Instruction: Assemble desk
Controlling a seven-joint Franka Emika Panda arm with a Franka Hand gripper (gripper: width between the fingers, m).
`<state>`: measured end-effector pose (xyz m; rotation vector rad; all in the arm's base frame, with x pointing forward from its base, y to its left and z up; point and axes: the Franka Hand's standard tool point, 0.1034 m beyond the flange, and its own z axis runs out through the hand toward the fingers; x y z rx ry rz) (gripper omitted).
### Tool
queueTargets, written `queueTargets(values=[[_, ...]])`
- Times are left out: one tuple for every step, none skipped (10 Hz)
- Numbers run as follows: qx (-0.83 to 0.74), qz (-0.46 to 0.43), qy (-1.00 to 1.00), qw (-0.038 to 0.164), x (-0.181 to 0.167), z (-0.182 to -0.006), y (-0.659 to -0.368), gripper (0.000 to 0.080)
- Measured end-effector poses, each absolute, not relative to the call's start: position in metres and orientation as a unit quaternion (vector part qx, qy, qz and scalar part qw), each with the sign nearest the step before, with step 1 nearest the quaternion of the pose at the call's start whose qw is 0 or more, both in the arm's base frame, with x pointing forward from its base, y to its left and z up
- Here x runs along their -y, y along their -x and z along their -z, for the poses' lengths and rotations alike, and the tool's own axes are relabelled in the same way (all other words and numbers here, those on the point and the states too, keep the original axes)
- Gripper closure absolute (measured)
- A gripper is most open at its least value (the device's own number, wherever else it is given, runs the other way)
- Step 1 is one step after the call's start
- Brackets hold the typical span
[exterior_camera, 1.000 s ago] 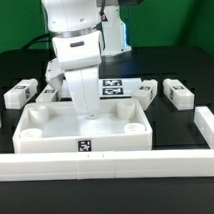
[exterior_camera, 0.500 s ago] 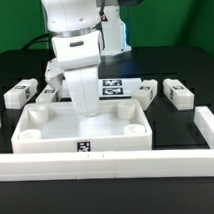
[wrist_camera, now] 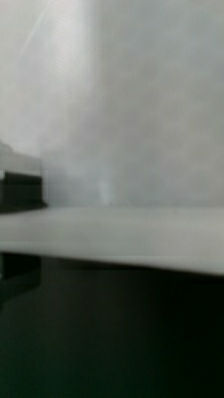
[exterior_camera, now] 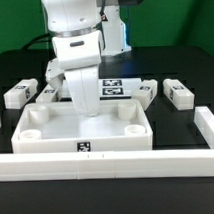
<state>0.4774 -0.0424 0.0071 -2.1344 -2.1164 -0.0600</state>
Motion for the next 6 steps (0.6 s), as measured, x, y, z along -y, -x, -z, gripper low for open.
queueTargets(values=[[0.695, 0.022, 0.715, 0.068, 0.034, -0.007, -0.481, 0.0741], [0.682, 0.023, 0.728, 0.069, 0.022, -0.008, -0.486, 0.0741], [0.666, 0.024, 0.742, 0.07, 0.007, -0.009, -0.491, 0.0741], [0.656, 0.025, 0.751, 0.07, -0.005, -0.01, -0.496, 0.0741], [0.639, 0.026, 0.765, 0.07, -0.019, -0.011, -0.501, 0.0741], [0.631, 0.025, 0.772, 0.072, -0.032, -0.01, -0.504, 0.0741]])
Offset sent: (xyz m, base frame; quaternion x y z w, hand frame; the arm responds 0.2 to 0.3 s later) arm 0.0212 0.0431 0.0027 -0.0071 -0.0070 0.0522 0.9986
